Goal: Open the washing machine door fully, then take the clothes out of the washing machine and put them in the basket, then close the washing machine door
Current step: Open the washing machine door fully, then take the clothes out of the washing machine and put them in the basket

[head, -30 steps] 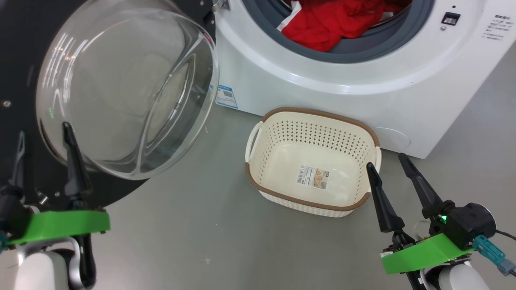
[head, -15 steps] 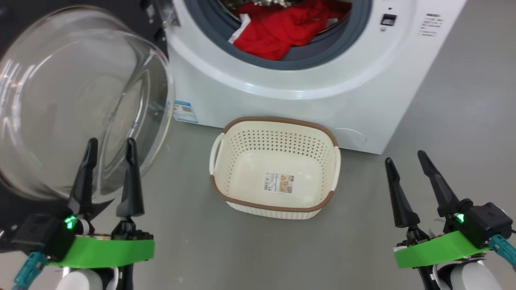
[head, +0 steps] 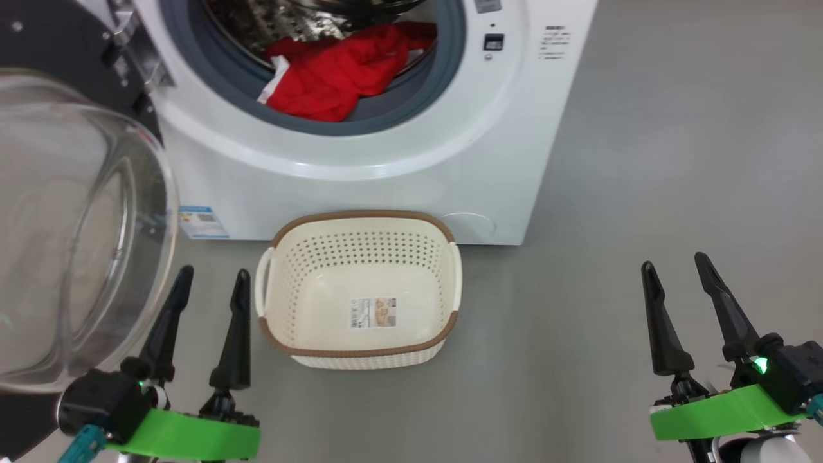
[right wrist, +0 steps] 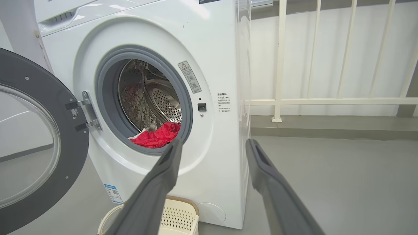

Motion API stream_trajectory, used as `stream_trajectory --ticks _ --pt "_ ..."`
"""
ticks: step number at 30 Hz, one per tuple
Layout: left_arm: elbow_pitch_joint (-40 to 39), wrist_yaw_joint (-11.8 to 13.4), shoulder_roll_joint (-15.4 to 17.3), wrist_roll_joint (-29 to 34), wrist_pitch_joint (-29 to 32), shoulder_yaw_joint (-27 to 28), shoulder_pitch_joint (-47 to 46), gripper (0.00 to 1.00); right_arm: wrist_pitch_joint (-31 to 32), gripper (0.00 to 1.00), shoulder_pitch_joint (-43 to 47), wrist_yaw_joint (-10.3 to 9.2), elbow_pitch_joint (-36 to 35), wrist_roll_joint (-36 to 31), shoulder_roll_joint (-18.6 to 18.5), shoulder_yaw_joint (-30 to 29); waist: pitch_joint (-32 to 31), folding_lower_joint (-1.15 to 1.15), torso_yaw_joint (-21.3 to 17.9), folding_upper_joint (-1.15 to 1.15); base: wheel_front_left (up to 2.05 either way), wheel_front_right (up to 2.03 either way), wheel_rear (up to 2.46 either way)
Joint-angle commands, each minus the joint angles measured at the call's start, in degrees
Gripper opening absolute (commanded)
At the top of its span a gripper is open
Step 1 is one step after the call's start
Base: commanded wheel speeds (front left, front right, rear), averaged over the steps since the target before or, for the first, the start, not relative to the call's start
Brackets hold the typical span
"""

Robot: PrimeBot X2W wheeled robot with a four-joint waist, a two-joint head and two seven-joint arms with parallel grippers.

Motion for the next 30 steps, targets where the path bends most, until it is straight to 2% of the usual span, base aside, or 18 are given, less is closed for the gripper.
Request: stream_trajectory --ticks 1,17,30 --pt "-0.94 0.6 1.38 0.55 0.21 2.06 0.62 1.0 -0.35 1.0 0.0 0.36 -1.84 0.19 0.02 0.9 -1.41 0.0 -3.41 0.0 0.0 0.0 0.0" --pt "-1.99 2.8 3.22 2.37 0.42 2.43 7.86 1.0 -0.36 1.0 4.19 0.36 -3.5 -0.19 0.02 0.26 -4.23 0.0 -9.34 0.0 0.0 0.0 0.0" --pt "-2.32 4.09 4.23 3.33 0.43 2.14 10.6 1.0 -0.36 1.0 6.75 0.36 -4.38 -0.14 0.02 1.06 -6.11 0.0 -11.75 0.0 0.0 0.0 0.0"
